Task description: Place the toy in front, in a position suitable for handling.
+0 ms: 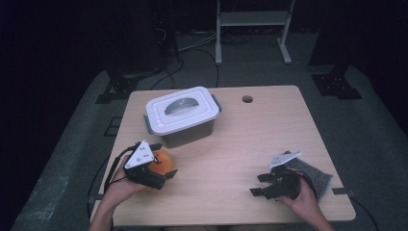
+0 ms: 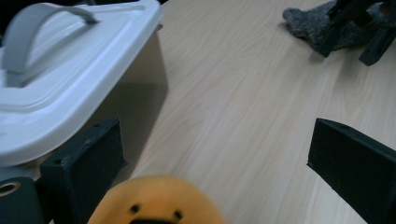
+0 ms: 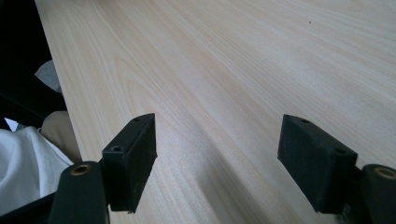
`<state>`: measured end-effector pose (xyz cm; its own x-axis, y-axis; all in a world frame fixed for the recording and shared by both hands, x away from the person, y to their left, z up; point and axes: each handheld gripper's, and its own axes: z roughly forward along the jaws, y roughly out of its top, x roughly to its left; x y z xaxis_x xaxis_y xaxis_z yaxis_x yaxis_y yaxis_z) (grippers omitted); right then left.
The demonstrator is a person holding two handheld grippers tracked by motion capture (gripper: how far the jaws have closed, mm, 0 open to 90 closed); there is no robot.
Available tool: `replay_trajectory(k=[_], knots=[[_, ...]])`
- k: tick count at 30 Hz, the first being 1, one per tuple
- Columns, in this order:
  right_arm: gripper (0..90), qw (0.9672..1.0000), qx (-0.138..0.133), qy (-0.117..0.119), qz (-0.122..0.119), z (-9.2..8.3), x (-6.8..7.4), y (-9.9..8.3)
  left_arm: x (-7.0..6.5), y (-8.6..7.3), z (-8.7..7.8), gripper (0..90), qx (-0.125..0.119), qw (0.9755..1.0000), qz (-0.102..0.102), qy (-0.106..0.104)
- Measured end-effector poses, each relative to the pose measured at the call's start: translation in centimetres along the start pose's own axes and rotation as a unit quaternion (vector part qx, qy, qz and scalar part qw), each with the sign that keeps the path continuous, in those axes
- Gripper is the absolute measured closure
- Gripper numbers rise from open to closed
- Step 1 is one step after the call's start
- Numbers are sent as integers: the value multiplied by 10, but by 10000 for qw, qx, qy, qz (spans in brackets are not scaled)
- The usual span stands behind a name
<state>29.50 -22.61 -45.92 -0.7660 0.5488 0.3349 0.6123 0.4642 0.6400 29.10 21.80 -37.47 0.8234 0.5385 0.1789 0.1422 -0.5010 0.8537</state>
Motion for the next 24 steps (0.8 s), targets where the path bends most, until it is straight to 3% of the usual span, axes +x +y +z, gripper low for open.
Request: replay_trajectory(k=[5,7,10,11,15,17,24], knots=[[269,10000,4,2,8,0,0,0,10,-10,-13,32,47,9999,-4,107],[269,10000,14,6,26,1,-1,0,19,-20,-16,32,159,9995,-97,262],[269,10000,26,10,18,1,-1,0,25,-29,-17,32,258,9991,-196,260],[269,10000,25,12,18,1,-1,0,30,-37,-17,32,270,9988,-343,202],[269,10000,20,14,34,1,-1,0,35,-46,-15,33,396,9982,-419,167],[269,10000,19,17,39,1,-1,0,39,-51,-14,33,425,9973,-583,155],[270,10000,18,23,-1,1,-1,0,46,-67,-10,60,598,9953,-745,178]])
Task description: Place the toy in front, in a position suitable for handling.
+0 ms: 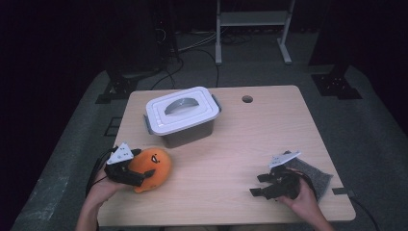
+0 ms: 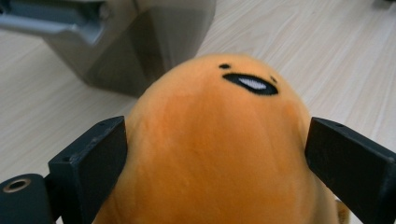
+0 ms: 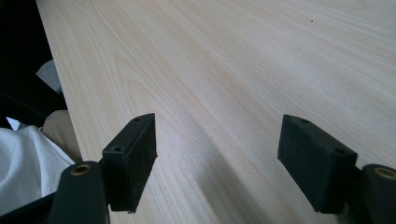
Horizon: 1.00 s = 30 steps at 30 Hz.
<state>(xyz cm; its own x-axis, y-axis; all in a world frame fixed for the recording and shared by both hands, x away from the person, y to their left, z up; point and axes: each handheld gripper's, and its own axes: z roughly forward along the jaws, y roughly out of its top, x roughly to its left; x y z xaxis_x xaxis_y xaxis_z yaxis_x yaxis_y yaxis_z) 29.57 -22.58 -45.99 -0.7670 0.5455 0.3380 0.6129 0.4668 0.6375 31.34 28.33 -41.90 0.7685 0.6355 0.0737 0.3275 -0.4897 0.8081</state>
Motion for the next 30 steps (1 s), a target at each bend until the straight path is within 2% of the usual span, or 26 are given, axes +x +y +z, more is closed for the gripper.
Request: replay_trajectory(k=[2,4,17,22,26,30], knots=[[270,10000,0,0,-6,0,0,0,3,-3,-1,61,-63,9999,-123,-46],[270,10000,2,-1,-12,0,0,0,4,-4,0,61,-74,9999,-136,-66],[281,10000,31,0,-46,0,2,0,1,-8,9,25,52,9999,101,-61],[281,10000,25,4,-46,0,2,0,1,-8,11,29,107,9999,55,22],[281,10000,7,23,-32,0,1,0,2,-7,10,107,144,9998,-35,97],[281,10000,11,20,-33,0,2,0,3,-8,8,161,130,9998,-110,73]])
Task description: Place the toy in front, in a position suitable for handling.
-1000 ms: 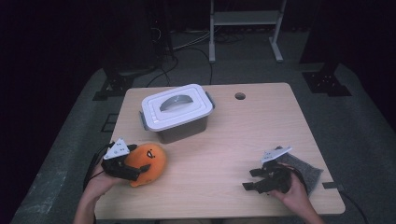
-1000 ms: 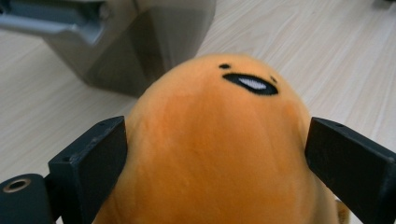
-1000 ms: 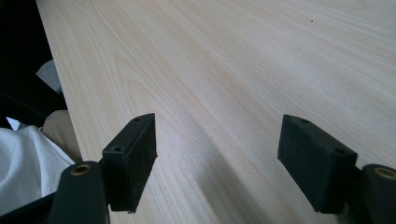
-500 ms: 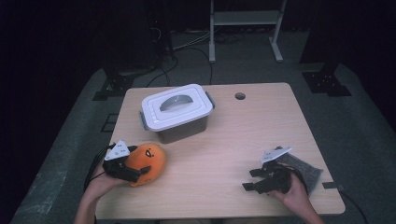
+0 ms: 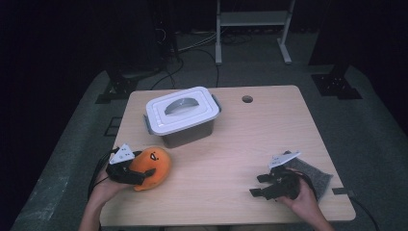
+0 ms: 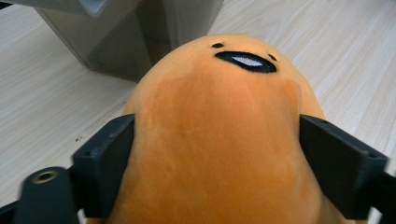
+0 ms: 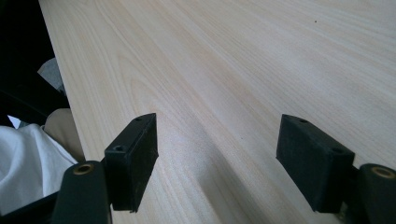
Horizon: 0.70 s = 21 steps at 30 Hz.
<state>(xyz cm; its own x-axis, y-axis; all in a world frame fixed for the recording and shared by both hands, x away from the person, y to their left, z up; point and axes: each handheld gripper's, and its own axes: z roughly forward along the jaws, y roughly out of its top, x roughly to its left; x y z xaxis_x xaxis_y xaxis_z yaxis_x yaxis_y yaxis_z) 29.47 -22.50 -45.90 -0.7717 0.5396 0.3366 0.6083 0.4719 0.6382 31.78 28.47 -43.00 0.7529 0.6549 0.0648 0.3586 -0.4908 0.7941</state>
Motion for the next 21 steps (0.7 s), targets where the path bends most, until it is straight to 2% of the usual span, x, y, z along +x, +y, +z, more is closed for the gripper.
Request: replay_trajectory(k=[1,2,4,7,11,16,21], knots=[[281,10000,-2,1,3,0,0,0,0,0,-2,222,1,10000,-3,29],[281,10000,-3,0,2,0,0,0,0,0,-2,244,1,10000,-3,29],[281,10000,2,-2,-3,0,0,0,0,0,-3,277,-41,10000,3,51],[281,10000,-2,1,1,0,0,0,2,1,-4,286,-60,9999,-143,51],[281,10000,-8,13,9,0,-1,0,-1,4,-6,367,-134,9999,-87,62],[281,10000,-7,22,17,1,-2,0,0,6,-7,386,-75,9998,-191,65],[281,10000,-16,23,17,0,-1,0,1,4,-6,367,37,9998,-203,22]])
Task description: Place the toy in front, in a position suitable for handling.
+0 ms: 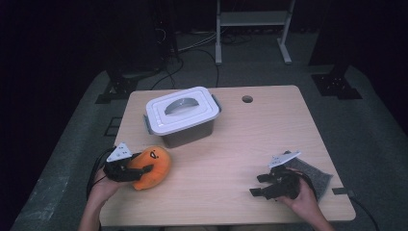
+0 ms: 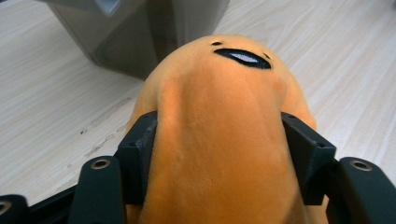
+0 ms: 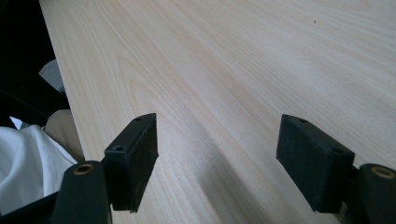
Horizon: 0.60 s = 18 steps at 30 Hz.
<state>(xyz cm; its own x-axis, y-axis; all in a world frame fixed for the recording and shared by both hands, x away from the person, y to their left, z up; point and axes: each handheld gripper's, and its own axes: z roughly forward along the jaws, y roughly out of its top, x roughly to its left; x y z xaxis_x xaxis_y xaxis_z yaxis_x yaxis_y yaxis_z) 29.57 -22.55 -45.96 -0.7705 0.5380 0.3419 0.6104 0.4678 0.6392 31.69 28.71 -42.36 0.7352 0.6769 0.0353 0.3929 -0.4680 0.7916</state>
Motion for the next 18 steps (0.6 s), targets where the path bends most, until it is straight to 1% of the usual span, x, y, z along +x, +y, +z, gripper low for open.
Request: replay_trajectory(k=[1,5,7,9,11,12,13,14,16,17,18], knots=[[281,10000,2,0,-2,0,0,0,1,-2,2,361,8,10000,-52,12],[281,10000,7,-3,-19,0,1,0,3,-3,4,334,29,10000,-51,-39],[281,10000,6,-13,-18,0,1,0,3,-3,5,324,30,10000,-13,-62],[281,10000,8,-15,-18,0,1,0,5,-4,5,315,11,9999,-20,-113],[281,10000,3,-18,-10,0,1,0,8,-4,5,315,11,9998,-84,-187],[281,10000,3,-23,-9,-1,1,0,8,-3,4,348,23,9998,-7,-185],[281,10000,0,-25,-9,-1,1,0,8,-3,4,370,23,9998,-7,-185],[281,10000,-7,-29,-9,-1,1,0,7,-2,3,411,33,9998,102,-146],[281,10000,-20,-29,-17,-2,1,0,1,1,-1,484,-37,9995,326,-30],[281,10000,-20,-29,-17,-2,1,0,1,1,-1,506,-37,9995,326,-30],[281,10000,-62,-19,-12,-3,0,0,-1,3,-4,528,-146,9993,349,-68]])
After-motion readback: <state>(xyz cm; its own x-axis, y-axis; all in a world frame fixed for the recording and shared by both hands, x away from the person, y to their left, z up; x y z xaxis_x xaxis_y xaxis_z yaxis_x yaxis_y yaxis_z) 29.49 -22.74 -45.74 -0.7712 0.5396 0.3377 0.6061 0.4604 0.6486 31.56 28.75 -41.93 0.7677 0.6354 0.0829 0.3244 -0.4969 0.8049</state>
